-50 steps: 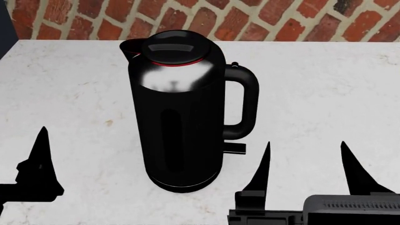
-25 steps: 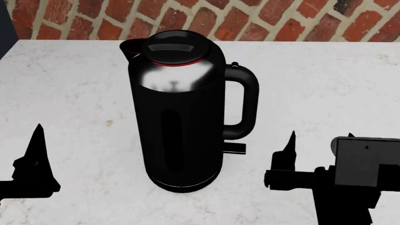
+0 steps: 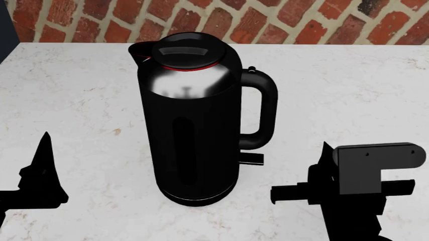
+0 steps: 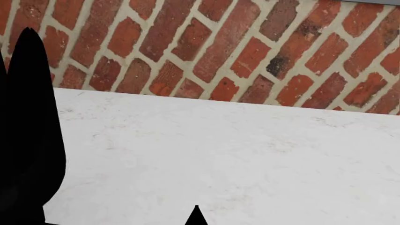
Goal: Press down the lever to turn on the electric kettle.
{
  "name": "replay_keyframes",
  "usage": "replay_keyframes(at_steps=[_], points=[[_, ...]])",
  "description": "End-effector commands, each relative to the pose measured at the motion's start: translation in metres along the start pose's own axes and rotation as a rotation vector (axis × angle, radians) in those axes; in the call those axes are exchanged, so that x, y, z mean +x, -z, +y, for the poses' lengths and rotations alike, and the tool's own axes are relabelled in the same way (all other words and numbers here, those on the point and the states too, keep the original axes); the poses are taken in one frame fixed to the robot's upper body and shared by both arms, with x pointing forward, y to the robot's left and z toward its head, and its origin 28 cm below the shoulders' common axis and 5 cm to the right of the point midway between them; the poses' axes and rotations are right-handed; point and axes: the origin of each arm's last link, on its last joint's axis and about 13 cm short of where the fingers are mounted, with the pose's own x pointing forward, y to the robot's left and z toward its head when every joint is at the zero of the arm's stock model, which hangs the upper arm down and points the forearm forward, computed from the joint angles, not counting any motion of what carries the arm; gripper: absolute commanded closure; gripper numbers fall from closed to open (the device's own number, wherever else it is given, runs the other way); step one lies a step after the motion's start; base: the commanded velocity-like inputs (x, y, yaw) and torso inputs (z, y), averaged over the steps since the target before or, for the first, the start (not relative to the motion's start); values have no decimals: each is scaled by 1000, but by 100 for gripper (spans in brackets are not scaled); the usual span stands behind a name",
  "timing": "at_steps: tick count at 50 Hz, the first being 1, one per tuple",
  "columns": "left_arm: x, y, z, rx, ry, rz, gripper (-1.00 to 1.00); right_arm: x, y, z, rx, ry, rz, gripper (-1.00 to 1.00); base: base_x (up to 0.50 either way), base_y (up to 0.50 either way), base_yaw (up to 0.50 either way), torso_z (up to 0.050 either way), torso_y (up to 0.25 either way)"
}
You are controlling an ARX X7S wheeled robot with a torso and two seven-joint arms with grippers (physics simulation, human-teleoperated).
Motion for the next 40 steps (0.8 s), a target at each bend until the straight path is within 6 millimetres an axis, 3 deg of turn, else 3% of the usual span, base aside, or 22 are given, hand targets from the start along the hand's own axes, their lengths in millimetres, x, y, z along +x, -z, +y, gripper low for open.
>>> replay_keyframes(at_steps=[1, 16, 40], points=[[1, 3, 2, 1, -8, 3, -100, 6, -5, 13, 49, -160, -49, 100, 0, 0, 0, 0, 0], [-1, 4, 2, 5, -22, -18, -100, 13, 9, 5, 226, -305, 29, 100, 0, 0, 0, 0, 0], [-1, 6, 3, 7, -20, -24, -100, 17, 11, 16, 208, -368, 65, 100, 0, 0, 0, 0, 0]])
